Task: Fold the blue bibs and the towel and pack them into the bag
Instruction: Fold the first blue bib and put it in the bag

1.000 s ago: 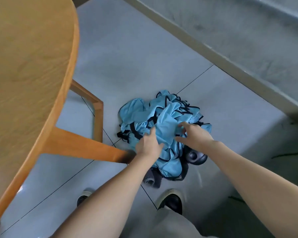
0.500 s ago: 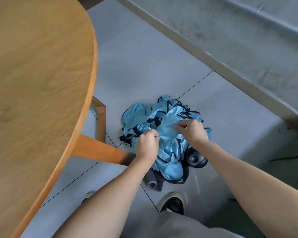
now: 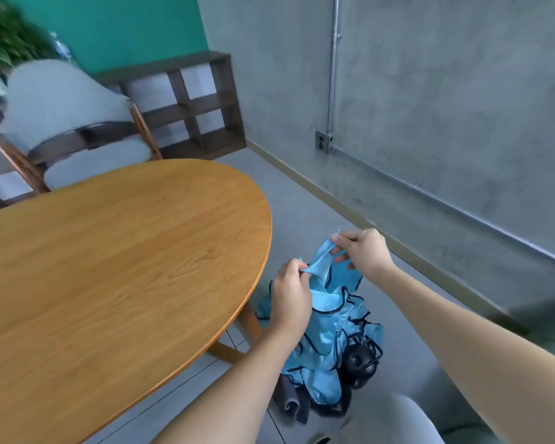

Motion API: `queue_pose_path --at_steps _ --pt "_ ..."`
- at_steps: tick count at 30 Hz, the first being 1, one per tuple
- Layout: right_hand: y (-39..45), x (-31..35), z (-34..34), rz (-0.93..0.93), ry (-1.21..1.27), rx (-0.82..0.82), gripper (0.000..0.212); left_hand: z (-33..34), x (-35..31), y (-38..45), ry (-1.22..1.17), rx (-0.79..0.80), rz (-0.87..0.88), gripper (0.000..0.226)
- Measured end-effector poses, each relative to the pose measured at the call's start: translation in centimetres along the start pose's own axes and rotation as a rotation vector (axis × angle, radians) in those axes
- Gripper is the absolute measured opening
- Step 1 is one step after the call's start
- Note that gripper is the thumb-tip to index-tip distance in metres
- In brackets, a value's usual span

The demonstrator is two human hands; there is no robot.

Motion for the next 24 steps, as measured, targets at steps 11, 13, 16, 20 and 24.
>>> queue_pose_path --at_steps 11,13,16,20,24 --pt "-14.6 24.5 -7.4 -0.406 0.147 -0.126 0.012 -18.7 -17.6 5.6 -0.079 -0.294 0.397 0.007" --pt "-18.1 29.1 -8.4 -0.508 0.138 -0.171 0.014 -24.0 -20.9 6.2 -0.032 -0.354 0.478 0.007" --pt "-24.1 35.6 -8.8 -0.692 0.102 -0.249 0.027 -32.4 -25.4 6.3 0.051 -0.45 0.58 0.006" --pt "-32.7 43.0 -8.0 -0.892 0.134 -0.283 0.029 -43.8 -30.3 5.1 0.224 -0.537 0.66 0.007" --pt "-39.7 48.0 -6.0 -1.025 0.096 -0.291 0.021 -53.2 -33.7 3.0 0.439 -0.621 0.611 0.01"
Point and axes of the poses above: each hand's wrist, its own y-axis towards the middle knuckle, its own z-axis out of the palm, x = y × z, the point moved 3 cm from there along y, towards the middle knuckle, and after that the axes turned 10 degrees about z, right-handed, at the moved point
